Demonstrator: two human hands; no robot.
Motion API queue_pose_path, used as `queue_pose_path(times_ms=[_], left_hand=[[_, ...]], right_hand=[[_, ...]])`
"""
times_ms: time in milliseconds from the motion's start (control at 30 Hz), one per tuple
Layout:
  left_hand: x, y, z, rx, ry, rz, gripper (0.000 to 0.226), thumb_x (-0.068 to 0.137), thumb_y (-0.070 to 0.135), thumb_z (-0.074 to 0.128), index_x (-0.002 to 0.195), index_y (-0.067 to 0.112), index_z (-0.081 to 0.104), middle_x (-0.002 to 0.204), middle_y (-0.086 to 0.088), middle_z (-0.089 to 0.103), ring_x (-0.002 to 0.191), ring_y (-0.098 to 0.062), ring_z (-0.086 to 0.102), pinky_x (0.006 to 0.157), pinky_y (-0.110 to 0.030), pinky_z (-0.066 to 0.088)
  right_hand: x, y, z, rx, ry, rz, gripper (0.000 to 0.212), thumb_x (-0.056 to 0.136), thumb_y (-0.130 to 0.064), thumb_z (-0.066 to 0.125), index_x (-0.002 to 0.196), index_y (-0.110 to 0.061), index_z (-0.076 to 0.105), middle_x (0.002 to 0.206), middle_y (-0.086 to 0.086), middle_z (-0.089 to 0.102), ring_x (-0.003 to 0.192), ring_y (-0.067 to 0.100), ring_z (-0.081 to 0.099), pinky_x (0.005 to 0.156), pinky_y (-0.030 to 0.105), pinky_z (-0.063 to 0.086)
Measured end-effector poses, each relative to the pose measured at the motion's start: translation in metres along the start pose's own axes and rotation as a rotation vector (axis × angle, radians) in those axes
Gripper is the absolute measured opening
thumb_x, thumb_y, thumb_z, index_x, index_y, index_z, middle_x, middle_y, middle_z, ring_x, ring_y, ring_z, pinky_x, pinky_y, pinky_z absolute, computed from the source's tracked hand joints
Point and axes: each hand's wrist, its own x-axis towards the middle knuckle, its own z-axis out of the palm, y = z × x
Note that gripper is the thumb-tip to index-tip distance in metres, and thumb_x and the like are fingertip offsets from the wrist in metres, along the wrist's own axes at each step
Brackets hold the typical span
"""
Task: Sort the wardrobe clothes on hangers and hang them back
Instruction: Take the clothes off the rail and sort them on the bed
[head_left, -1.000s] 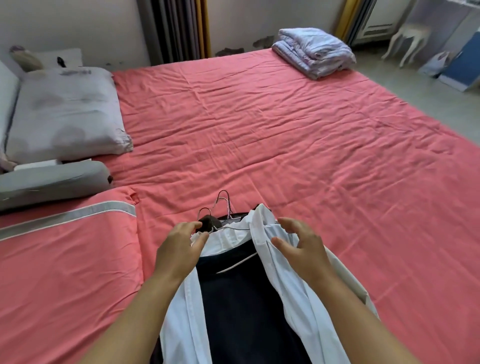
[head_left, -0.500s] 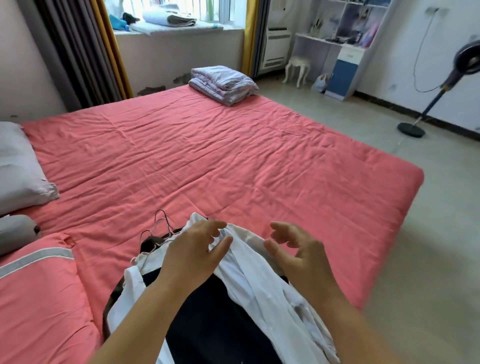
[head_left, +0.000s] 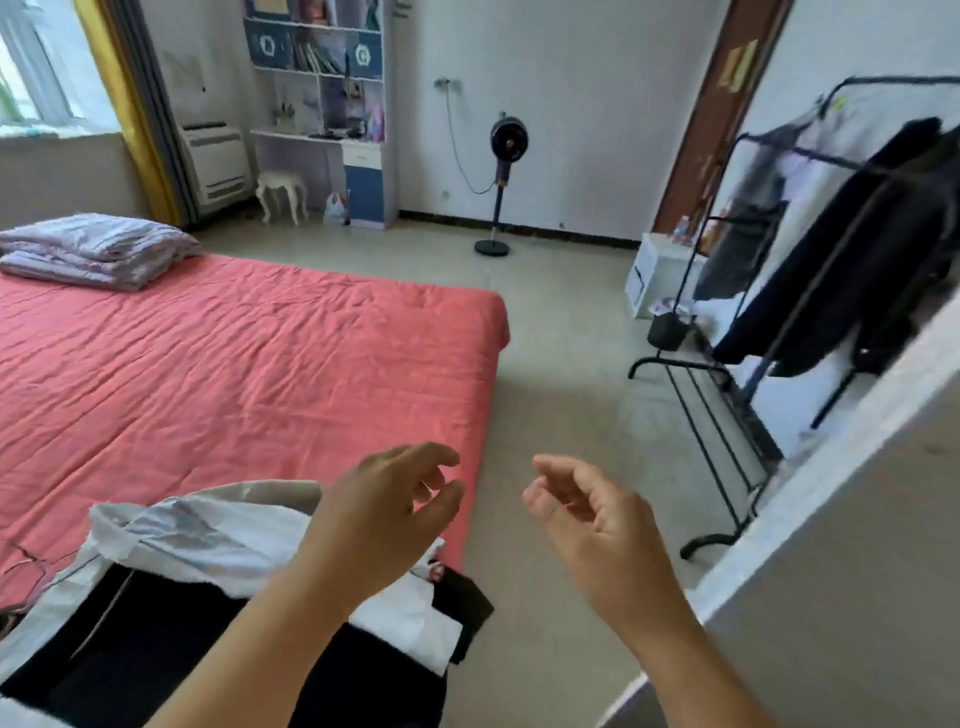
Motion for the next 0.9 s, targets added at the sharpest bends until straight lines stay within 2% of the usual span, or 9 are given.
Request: queue_pose_path(times_ms=[67, 167, 300, 467, 600, 700, 800, 900], left_hand=[[-0.008, 0.047, 0.020, -0.062, -0.036, 0.142, 0.047, 0.072, 0.059, 0.043, 0.100, 0.032, 0.068, 0.075, 0.020, 0.063, 0.076, 0.001, 0.060, 0.067, -0.025, 0.052], [-0.021, 0.115, 0.048, -0.121, -0.092, 0.341, 0.039, 0.076, 0.056, 0.044, 0.099, 0.034, 0.067, 0.074, 0.021, 0.062, 0.070, 0.001, 0.060, 0.062, -0.030, 0.053], [-0.036, 0.212, 0.086, -0.174, -0.189, 0.579, 0.044, 0.079, 0.060, 0.038, 0.105, 0.037, 0.064, 0.080, 0.025, 0.061, 0.077, 0.002, 0.059, 0.063, -0.025, 0.052], [-0.044, 0.318, 0.132, -0.295, -0.249, 0.811, 0.043, 0.080, 0.058, 0.040, 0.108, 0.036, 0.063, 0.080, 0.027, 0.058, 0.081, 0.006, 0.057, 0.064, -0.017, 0.049], [-0.044, 0.397, 0.168, -0.415, -0.311, 0.950, 0.036, 0.084, 0.050, 0.044, 0.111, 0.035, 0.061, 0.087, 0.020, 0.062, 0.079, 0.000, 0.060, 0.068, -0.027, 0.053], [-0.039, 0.461, 0.196, -0.520, -0.315, 1.048, 0.031, 0.087, 0.049, 0.046, 0.111, 0.035, 0.060, 0.091, 0.017, 0.062, 0.081, -0.001, 0.061, 0.070, -0.030, 0.054], [-0.027, 0.525, 0.224, -0.650, -0.326, 1.108, 0.025, 0.088, 0.043, 0.055, 0.109, 0.033, 0.063, 0.089, 0.013, 0.064, 0.079, -0.004, 0.061, 0.071, -0.034, 0.054], [-0.006, 0.581, 0.245, -0.748, -0.332, 1.147, 0.027, 0.087, 0.036, 0.060, 0.112, 0.026, 0.063, 0.094, 0.010, 0.062, 0.084, -0.006, 0.059, 0.075, -0.033, 0.052]], right_hand=[[-0.036, -0.003, -0.043, -0.005, 0.120, 0.003, 0.021, 0.084, -0.019, 0.069, 0.093, -0.037, 0.062, 0.082, -0.009, 0.069, 0.082, -0.004, 0.062, 0.074, 0.007, 0.043], [-0.085, -0.007, -0.106, -0.033, 0.310, 0.017, 0.017, 0.083, -0.033, 0.069, 0.099, -0.034, 0.065, 0.088, -0.016, 0.068, 0.084, -0.003, 0.062, 0.075, 0.007, 0.043], [-0.147, -0.015, -0.194, -0.118, 0.577, 0.052, 0.020, 0.084, -0.027, 0.067, 0.103, -0.033, 0.064, 0.092, -0.011, 0.067, 0.091, -0.003, 0.060, 0.078, 0.006, 0.042], [-0.198, -0.026, -0.286, -0.208, 0.823, 0.099, 0.021, 0.084, -0.027, 0.066, 0.104, -0.034, 0.063, 0.096, -0.011, 0.066, 0.091, -0.003, 0.059, 0.082, 0.015, 0.046], [-0.226, -0.037, -0.352, -0.326, 1.009, 0.104, 0.025, 0.084, -0.030, 0.064, 0.109, -0.031, 0.064, 0.096, -0.015, 0.064, 0.091, -0.005, 0.058, 0.080, 0.013, 0.046], [-0.236, -0.047, -0.402, -0.391, 1.132, 0.076, 0.020, 0.086, -0.028, 0.064, 0.105, -0.035, 0.062, 0.095, -0.016, 0.064, 0.088, -0.011, 0.056, 0.070, 0.003, 0.042], [-0.237, -0.053, -0.451, -0.449, 1.253, 0.043, 0.020, 0.086, -0.027, 0.065, 0.103, -0.037, 0.062, 0.096, -0.014, 0.064, 0.089, -0.007, 0.058, 0.070, 0.008, 0.043], [-0.229, -0.061, -0.494, -0.496, 1.323, -0.001, 0.017, 0.084, -0.023, 0.067, 0.095, -0.036, 0.063, 0.096, -0.007, 0.065, 0.087, -0.002, 0.060, 0.070, 0.008, 0.043]])
